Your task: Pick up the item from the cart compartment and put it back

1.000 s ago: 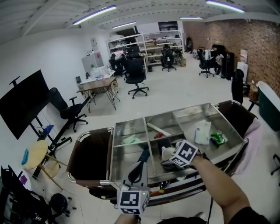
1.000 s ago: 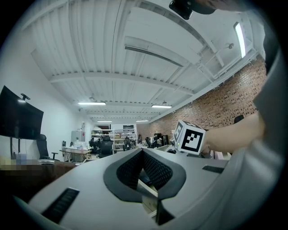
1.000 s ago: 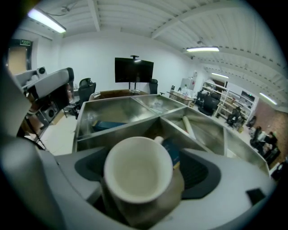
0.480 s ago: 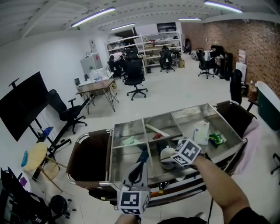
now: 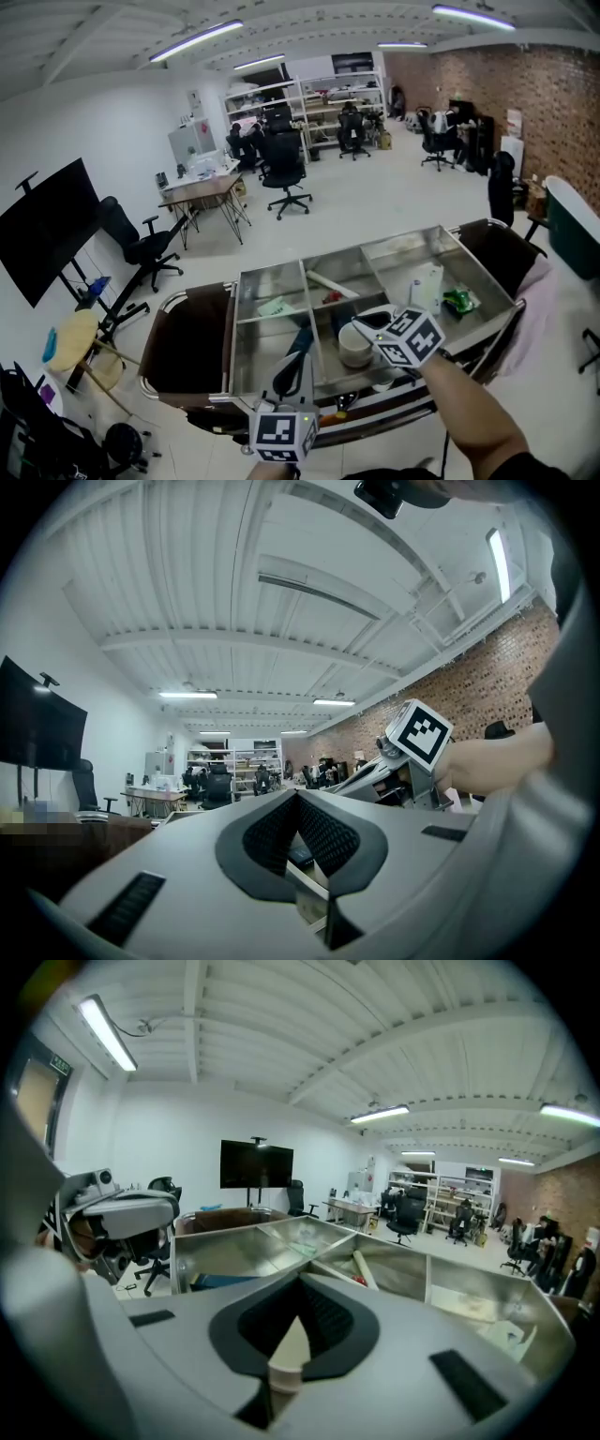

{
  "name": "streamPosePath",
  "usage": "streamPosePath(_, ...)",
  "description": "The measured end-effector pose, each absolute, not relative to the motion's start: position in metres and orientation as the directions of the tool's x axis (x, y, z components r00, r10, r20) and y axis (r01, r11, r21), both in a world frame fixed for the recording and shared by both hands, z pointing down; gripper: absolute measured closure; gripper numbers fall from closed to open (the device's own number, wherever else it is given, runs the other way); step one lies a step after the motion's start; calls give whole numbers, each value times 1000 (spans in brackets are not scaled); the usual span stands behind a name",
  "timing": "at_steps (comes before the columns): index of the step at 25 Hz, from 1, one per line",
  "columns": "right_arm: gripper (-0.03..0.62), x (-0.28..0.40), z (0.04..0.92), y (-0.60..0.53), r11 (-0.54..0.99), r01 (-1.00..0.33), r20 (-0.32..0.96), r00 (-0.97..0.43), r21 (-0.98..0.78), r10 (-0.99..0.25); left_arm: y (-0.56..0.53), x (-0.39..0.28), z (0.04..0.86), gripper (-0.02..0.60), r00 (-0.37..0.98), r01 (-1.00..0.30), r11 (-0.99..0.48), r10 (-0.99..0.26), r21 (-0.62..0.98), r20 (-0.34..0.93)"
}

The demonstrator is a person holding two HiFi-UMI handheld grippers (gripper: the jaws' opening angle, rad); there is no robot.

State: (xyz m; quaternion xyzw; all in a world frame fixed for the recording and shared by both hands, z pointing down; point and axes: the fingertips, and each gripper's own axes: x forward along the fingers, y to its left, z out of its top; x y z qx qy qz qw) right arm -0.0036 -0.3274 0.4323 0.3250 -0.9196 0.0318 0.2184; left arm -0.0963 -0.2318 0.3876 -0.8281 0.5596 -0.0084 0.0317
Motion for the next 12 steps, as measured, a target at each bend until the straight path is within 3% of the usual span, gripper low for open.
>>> streamPosePath(12, 582, 21, 403, -302, 739, -673, 230, -724, -31, -650, -230, -94, 384, 581, 377, -925, -374, -926, -66, -24)
